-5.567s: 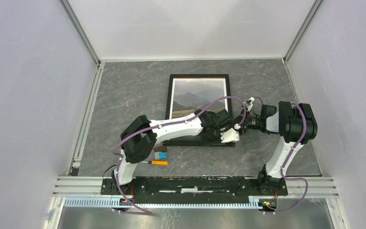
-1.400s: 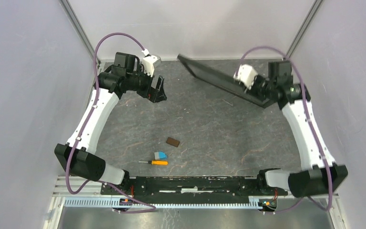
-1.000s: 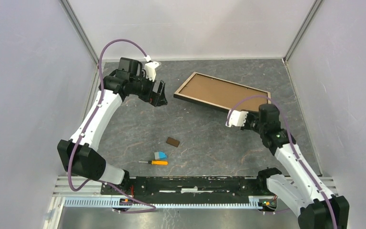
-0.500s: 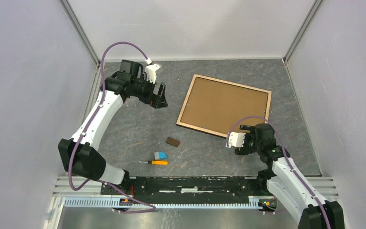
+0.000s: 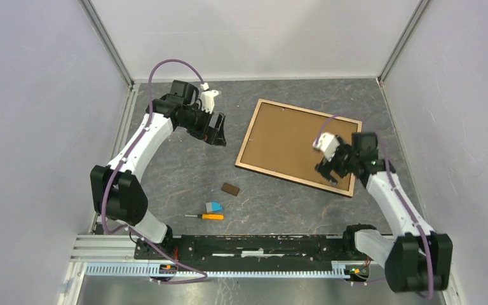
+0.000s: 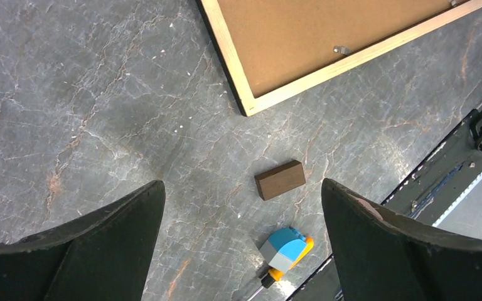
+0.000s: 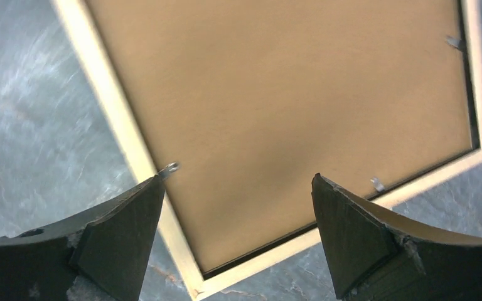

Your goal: Take the photo out of the frame

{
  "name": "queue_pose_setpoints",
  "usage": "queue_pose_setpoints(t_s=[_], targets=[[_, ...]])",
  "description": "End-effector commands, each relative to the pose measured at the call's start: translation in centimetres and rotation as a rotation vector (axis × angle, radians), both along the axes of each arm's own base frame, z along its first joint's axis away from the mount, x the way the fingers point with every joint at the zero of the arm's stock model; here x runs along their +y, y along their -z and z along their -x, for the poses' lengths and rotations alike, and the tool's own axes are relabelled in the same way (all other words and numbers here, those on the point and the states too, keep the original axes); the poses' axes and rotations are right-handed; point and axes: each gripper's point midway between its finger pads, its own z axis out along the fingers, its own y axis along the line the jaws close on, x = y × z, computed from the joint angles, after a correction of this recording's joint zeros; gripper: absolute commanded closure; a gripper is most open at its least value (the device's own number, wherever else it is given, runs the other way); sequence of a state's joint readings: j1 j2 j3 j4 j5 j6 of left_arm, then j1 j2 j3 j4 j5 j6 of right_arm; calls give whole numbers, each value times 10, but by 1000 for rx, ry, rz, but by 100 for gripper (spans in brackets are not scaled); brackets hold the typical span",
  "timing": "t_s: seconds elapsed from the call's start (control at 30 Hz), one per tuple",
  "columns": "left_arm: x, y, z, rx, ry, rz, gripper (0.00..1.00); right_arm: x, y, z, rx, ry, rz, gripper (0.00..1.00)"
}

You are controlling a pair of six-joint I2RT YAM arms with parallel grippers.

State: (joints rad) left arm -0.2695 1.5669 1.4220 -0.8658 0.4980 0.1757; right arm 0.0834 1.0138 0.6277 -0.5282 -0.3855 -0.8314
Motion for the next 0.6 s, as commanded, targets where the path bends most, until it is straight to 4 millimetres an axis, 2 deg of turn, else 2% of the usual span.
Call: queue_pose_setpoints(t_s=[0.0, 0.13, 0.3, 0.43, 0.57], targets=[[2, -11, -16, -91, 24, -21, 0, -26, -32, -38, 77, 300, -230, 6], [1, -12, -30, -131, -16, -22, 0, -73, -18, -60, 136, 576, -288, 8], [-10, -2, -50, -114, -49, -59, 0, -113, 15, -71, 214, 768, -295, 13], [-16, 4, -52, -84, -44, -68, 0, -128, 43, -76, 277, 836, -279, 20], [-14, 5, -51, -87, -54, -73, 0, -131, 57, -77, 286, 852, -273, 27]])
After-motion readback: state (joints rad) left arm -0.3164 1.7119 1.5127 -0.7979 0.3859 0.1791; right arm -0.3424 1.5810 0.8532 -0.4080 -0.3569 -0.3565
